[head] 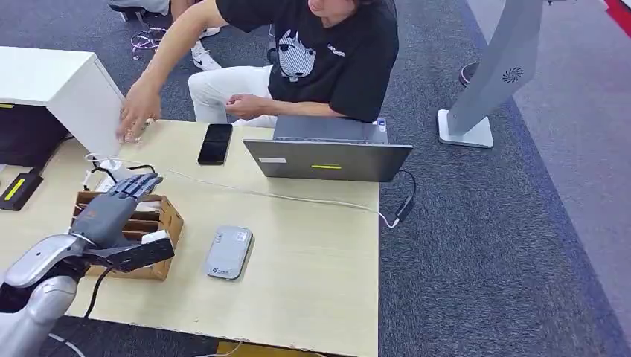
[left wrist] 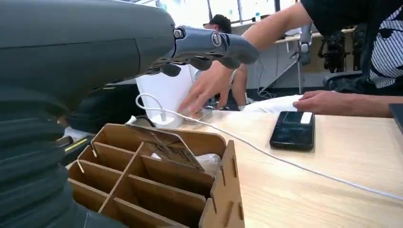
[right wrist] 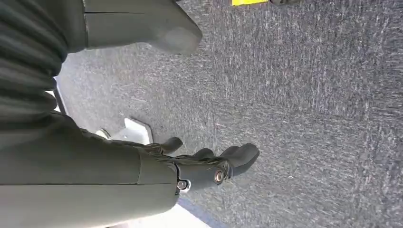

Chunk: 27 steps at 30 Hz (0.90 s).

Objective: Pass the card to the sensor for recognition and then transmit it.

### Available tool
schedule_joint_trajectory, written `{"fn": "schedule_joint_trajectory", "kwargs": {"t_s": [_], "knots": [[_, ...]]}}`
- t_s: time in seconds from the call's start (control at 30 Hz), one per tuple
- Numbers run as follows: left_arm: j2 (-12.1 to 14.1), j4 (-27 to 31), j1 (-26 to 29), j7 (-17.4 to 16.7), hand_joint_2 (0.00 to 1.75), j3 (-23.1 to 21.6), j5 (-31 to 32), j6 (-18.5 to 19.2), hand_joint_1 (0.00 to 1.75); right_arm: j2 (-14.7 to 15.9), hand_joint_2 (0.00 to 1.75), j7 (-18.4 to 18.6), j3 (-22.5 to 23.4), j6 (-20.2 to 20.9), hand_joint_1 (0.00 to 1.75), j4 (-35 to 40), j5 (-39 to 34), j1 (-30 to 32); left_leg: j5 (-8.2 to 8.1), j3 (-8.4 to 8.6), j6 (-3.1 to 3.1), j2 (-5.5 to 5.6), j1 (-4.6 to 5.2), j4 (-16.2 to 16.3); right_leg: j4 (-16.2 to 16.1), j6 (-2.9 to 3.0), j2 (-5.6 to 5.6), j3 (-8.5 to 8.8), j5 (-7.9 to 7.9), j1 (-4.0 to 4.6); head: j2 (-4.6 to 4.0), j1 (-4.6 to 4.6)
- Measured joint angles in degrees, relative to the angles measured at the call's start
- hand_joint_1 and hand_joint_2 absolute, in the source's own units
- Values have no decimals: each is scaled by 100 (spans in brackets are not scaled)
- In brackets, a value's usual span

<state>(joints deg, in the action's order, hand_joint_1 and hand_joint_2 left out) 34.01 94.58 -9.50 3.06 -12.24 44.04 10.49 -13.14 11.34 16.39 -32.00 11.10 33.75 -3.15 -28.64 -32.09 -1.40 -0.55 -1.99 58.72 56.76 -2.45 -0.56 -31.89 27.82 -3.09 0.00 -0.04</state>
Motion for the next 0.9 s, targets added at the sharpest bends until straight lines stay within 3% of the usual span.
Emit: {"fn": "schedule_joint_trajectory", "kwargs": {"t_s": [0.13, 0.5, 0.9], "knots": [[59, -26, -8, -28, 175, -40, 13, 24, 0, 0, 175, 0, 39, -4, 0, -2, -15, 1, 0, 0, 0, 0, 0, 0, 0, 0, 0, 0, 0, 0, -2, -2], [715, -29, -98, -245, 175, -61, -59, 280, 0, 0, 175, 7, 166, -9, 0, 0, -26, 13, 1, 0, -1, 0, -1, 0, 1, 0, 0, 0, 0, 1, -2, 0], [831, -26, -95, -253, 175, -66, -57, 271, 0, 0, 175, 7, 195, -9, 0, 0, -11, 14, 1, 1, -1, 0, -1, 0, 1, 0, 0, 0, 0, 1, -2, 0]]}}
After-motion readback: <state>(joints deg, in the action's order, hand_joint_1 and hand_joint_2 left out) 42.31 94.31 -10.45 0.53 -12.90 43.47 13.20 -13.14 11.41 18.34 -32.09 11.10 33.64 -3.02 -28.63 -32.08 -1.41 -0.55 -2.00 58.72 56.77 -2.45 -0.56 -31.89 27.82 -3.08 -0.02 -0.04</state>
